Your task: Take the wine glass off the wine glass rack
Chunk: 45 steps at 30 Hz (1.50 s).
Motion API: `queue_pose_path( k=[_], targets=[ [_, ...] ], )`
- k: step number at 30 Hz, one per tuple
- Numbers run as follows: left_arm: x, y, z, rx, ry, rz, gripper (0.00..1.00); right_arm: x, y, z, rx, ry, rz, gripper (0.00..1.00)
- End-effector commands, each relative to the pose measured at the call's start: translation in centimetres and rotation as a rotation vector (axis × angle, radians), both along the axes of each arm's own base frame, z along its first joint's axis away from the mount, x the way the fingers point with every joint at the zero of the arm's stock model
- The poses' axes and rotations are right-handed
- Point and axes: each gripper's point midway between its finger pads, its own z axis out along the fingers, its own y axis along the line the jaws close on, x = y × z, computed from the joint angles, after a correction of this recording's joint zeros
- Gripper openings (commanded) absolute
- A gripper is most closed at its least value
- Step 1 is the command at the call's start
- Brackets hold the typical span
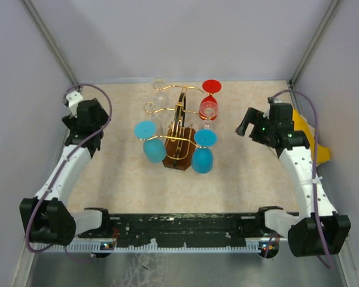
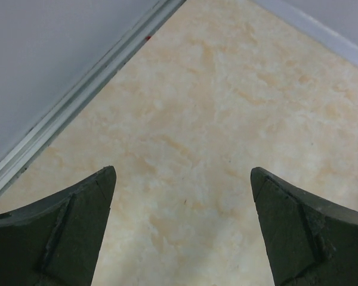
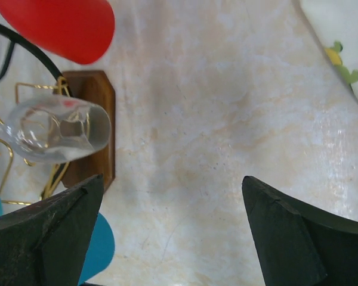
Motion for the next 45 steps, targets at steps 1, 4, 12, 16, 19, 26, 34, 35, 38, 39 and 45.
queue_pose_path(
  k=[1, 4, 12, 16, 19, 26, 34, 35, 38, 39, 45],
  targets=[
    [-1.8, -0.4, -2.5, -0.126, 0.179, 0.011, 1.00, 3.1, -0.5, 4.8, 0.087, -0.108, 0.009, 0.99],
    [-1.0, -1.9, -1.7, -0.146, 0.205, -0.102, 1.00, 5.1, -0.3, 6.3, 0.150, -0.121, 0.046, 0.99],
    [-2.2, -4.4, 3.4, -0.180, 0.145, -0.268, 1.00, 9.9, 2.5, 9.7, 0.331, -0.198, 0.142, 0.69],
    [-3.5, -5.5, 4.5, -0.206, 0.149, -0.339, 1.00, 12.3, 3.7, 10.7, 0.406, -0.208, 0.180, 0.65],
    [-4.4, -6.4, 4.8, -0.227, 0.159, -0.388, 1.00, 13.7, 5.2, 11.8, 0.448, -0.226, 0.219, 0.65],
    [-5.7, -8.1, 5.3, -0.271, 0.171, -0.475, 1.00, 16.7, 7.6, 11.9, 0.464, -0.205, 0.240, 0.64],
    [-6.3, -8.7, 7.1, -0.272, 0.151, -0.521, 1.00, 18.2, 9.6, 10.1, 0.501, -0.161, 0.264, 0.52],
    [-6.3, -8.7, 7.4, -0.272, 0.145, -0.526, 1.00, 18.3, 9.8, 10.0, 0.505, -0.161, 0.271, 0.50],
    [-6.9, -8.8, 7.5, -0.275, 0.156, -0.528, 1.00, 18.4, 10.3, 10.2, 0.540, -0.171, 0.289, 0.44],
    [-7.0, -8.7, 7.6, -0.275, 0.152, -0.527, 1.00, 18.5, 10.4, 10.2, 0.547, -0.176, 0.295, 0.42],
    [-7.5, -8.8, 7.5, -0.283, 0.155, -0.527, 1.00, 18.6, 10.9, 11.3, 0.575, -0.205, 0.320, 0.38]
  ],
)
